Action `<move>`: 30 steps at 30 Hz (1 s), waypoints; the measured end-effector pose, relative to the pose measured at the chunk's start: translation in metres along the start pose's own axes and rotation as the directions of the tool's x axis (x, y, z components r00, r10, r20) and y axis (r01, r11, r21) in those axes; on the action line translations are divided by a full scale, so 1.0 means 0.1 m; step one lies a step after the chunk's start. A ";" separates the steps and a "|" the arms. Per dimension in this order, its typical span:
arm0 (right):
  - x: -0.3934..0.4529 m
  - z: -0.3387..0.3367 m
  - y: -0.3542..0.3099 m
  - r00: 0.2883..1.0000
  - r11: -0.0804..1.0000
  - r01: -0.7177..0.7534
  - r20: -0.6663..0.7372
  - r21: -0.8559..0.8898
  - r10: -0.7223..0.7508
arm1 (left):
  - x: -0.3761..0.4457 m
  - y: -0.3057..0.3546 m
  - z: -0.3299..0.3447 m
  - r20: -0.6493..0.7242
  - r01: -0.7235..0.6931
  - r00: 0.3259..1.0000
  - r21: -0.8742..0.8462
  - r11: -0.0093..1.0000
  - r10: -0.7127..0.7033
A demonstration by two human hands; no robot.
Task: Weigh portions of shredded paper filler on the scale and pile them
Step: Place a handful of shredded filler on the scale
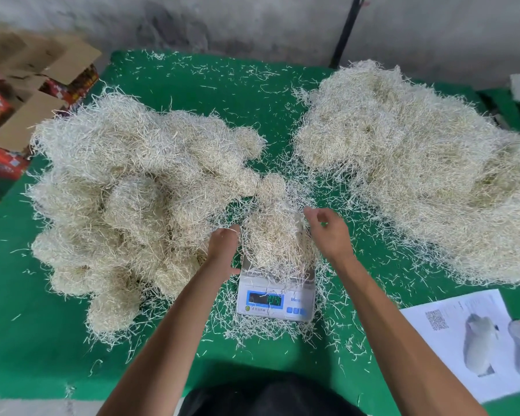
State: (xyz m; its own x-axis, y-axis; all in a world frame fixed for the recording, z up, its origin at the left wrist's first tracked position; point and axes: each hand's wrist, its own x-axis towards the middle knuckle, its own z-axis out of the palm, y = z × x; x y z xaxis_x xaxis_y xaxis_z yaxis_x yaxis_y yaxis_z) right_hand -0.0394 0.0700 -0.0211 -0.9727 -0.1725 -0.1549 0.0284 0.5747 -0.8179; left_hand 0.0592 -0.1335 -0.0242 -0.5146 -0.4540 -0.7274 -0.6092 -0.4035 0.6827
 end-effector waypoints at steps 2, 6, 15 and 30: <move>0.05 0.14 -0.08 0.999 0.997 -0.046 0.026 -0.063 0.048 | 0.04 0.12 0.10 0.007 0.092 0.996 0.013 0.996 -0.092; 0.15 0.51 -0.16 0.984 0.990 -0.070 0.156 -0.126 0.090 | 0.10 0.30 0.28 0.090 0.190 0.974 0.160 0.969 -0.206; 0.43 0.88 -0.89 0.953 0.925 -0.219 0.270 0.310 0.135 | 0.15 0.77 0.30 0.165 -0.080 0.978 -0.269 0.960 0.128; -0.04 0.28 -1.54 0.868 0.859 0.460 0.091 0.226 -0.489 | -0.56 1.53 0.27 0.030 -0.224 0.968 -0.340 0.913 0.248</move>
State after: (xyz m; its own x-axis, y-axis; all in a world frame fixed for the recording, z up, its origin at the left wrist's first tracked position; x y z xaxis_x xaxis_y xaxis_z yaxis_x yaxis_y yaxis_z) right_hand -0.0333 -0.0402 0.0894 -0.8369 -0.5035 0.2146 -0.3710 0.2336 -0.8988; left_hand -0.0216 -0.1483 0.1186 -0.6675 -0.5160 -0.5369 -0.2359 -0.5373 0.8097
